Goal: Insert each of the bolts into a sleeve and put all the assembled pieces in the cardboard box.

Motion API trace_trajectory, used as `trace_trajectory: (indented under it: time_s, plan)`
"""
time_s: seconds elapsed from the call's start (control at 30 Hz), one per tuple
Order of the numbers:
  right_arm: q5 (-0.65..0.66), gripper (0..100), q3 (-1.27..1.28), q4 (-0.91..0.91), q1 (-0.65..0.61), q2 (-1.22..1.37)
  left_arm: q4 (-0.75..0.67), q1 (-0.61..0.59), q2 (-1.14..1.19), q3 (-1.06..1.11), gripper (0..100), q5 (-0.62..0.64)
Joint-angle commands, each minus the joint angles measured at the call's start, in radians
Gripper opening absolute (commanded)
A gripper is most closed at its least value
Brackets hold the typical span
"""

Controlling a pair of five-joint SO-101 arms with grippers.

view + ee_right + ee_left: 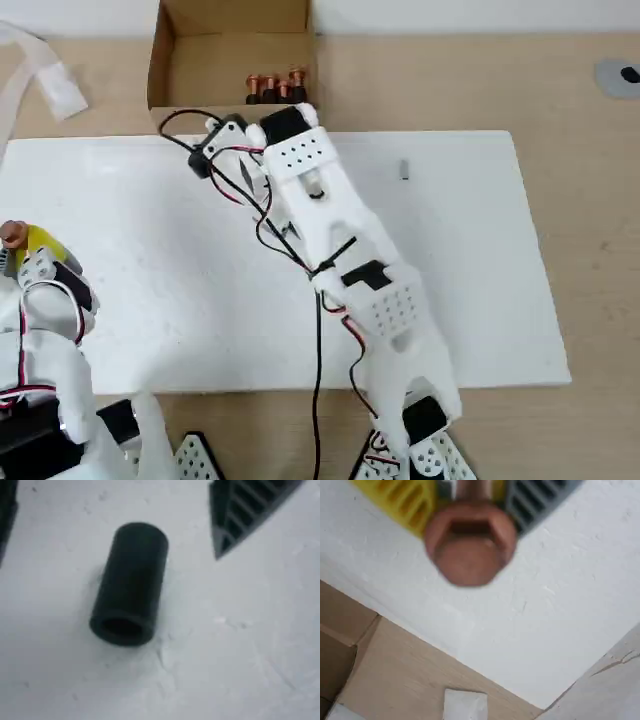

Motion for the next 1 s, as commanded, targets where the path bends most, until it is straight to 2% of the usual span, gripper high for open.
trace_trajectory:
  time_s: [0.0, 0.6, 0.97]
  plan:
    - [-0.014, 31.1, -0.007, 0.020, -0.012, 0.007, 0.002, 0.015, -0.005, -0.006, 1, -0.006]
    - [-0.011, 30.9, -0.008, -0.029, -0.013, 0.111, -0.006, 0.015, -0.005, 0.029, 1, -0.005]
    - [-0.009, 4.1, -0.010, -0.028, -0.015, 0.157, -0.006, 0.015, -0.005, 0.023, 1, -0.005]
